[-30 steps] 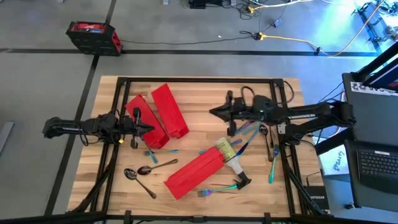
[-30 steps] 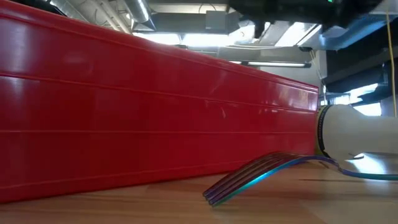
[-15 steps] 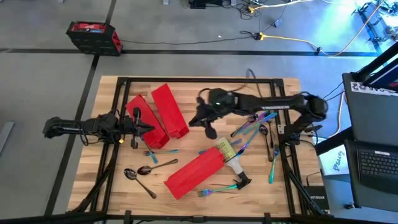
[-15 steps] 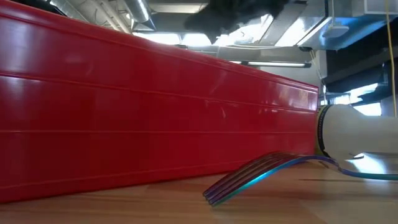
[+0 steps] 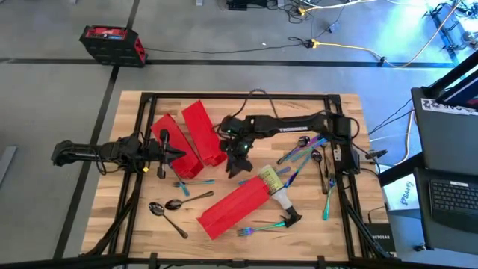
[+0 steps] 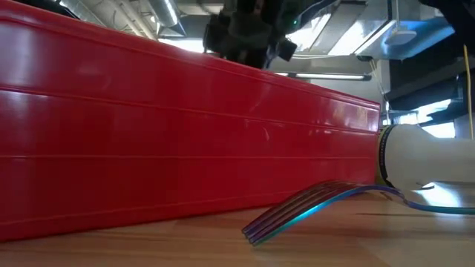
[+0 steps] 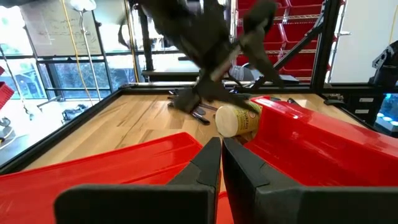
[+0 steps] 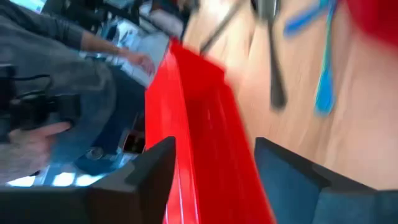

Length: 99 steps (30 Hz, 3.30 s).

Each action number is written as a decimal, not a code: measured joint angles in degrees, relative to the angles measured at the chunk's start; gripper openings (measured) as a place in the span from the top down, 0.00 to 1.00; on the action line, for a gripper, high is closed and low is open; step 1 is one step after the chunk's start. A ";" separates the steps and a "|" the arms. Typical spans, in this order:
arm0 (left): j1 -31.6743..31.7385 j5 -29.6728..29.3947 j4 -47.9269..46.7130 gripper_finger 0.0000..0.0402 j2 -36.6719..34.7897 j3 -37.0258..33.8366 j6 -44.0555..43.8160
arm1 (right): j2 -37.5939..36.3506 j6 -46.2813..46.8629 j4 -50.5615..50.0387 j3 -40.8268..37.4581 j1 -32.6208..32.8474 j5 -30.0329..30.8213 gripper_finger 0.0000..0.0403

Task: Sort silverware
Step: Prepare the red bins

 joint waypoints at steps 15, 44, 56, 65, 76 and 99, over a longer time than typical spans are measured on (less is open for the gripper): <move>0.00 0.00 0.01 1.00 -0.02 0.00 0.01 | 2.42 1.02 -6.54 0.00 4.79 0.82 0.07; 0.00 0.00 0.02 1.00 -0.02 0.01 0.01 | 2.44 -4.37 -13.02 -1.81 10.91 2.52 0.51; 0.00 0.00 0.00 1.00 -0.02 0.02 0.00 | 2.44 -5.67 -15.25 -1.84 10.91 -0.86 0.88; 0.02 0.00 0.02 1.00 -0.02 0.00 0.01 | 2.44 -6.50 -15.07 -1.84 10.91 -2.53 0.96; 0.01 0.00 0.01 1.00 -0.01 0.00 0.01 | 2.44 -8.31 -15.33 0.65 10.84 -5.43 1.00; 0.00 0.00 0.00 1.00 0.00 0.00 0.00 | -6.51 -26.88 -49.68 21.96 -3.54 4.44 1.00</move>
